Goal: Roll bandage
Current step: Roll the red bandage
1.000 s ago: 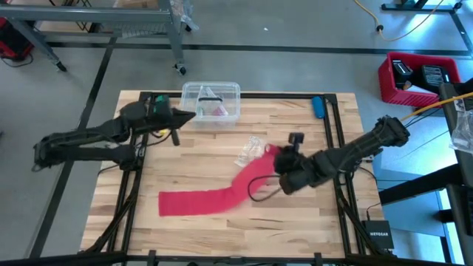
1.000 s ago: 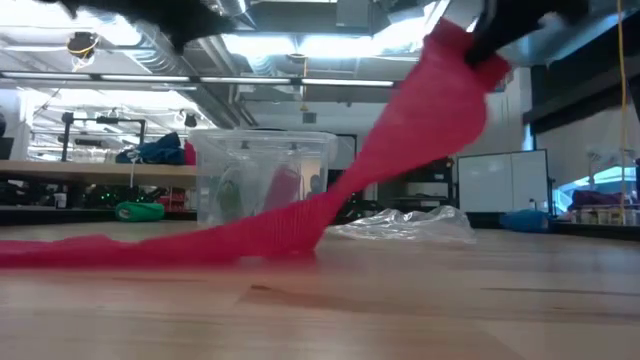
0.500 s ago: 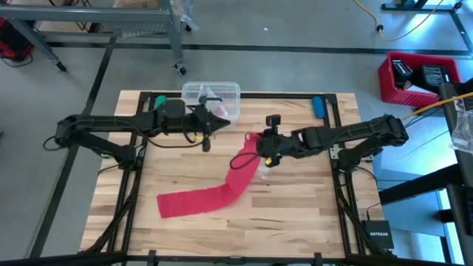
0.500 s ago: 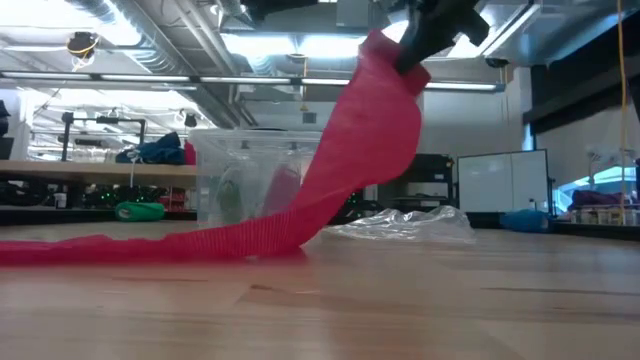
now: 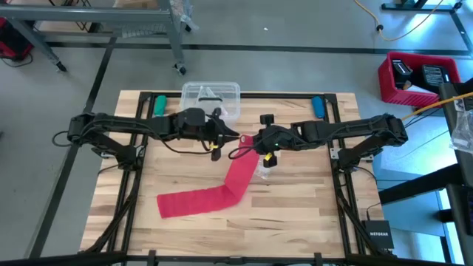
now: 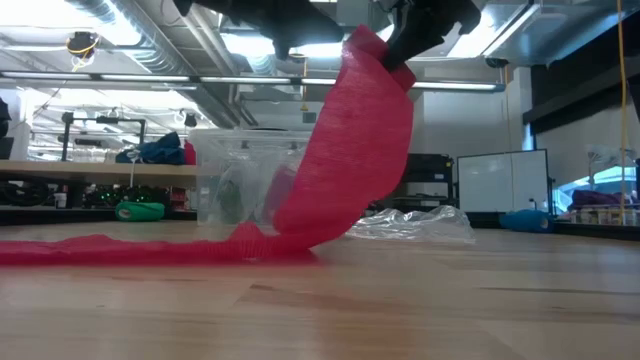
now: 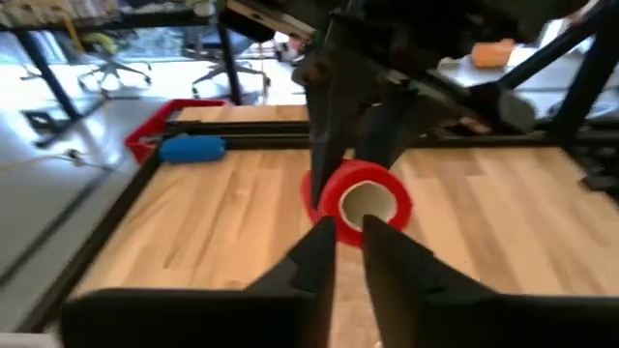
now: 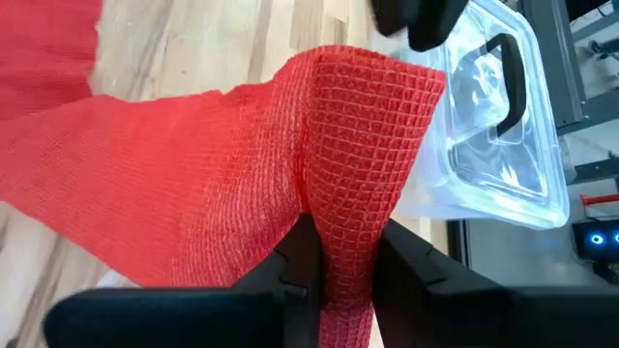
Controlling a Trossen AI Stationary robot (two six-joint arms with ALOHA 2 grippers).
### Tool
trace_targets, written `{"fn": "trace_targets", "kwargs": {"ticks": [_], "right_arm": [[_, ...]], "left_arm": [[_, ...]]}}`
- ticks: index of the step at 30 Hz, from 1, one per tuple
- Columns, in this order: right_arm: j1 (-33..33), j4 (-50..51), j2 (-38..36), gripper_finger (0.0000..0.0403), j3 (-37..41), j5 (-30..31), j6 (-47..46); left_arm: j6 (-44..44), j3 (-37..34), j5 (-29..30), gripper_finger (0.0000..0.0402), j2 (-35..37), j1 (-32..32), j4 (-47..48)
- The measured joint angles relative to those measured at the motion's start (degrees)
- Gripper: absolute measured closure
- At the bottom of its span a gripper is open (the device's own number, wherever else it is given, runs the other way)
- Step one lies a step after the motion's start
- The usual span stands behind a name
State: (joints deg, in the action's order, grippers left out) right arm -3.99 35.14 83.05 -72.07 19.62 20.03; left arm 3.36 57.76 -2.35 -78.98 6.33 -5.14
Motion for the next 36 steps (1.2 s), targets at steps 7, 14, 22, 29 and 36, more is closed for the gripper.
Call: {"fn": "trace_targets", "kwargs": {"ticks": [7,14,22,29,36], "right_arm": [[-0.09,-1.36,0.04,0.0336,0.00,-1.30,0.02],[-0.11,-1.31,0.07,0.0336,0.04,-1.77,1.40],[-0.11,-0.94,0.51,0.0336,0.07,-2.83,3.47],[-0.07,-0.29,0.59,0.0336,0.11,-2.76,2.95],[-0.09,-0.10,0.61,0.0336,0.15,-2.90,2.85]], "left_arm": [[-1.36,0.00,-2.09,0.0241,-0.19,0.02,-0.64],[-2.75,0.00,-0.88,0.0222,-1.88,-0.02,-4.31],[-1.89,0.02,-0.62,0.0221,-4.37,-0.04,-4.36],[-1.46,0.10,1.26,0.0223,-5.18,-0.02,-4.08],[0.06,0.15,1.31,0.0259,-5.77,-0.46,-1.97]]}}
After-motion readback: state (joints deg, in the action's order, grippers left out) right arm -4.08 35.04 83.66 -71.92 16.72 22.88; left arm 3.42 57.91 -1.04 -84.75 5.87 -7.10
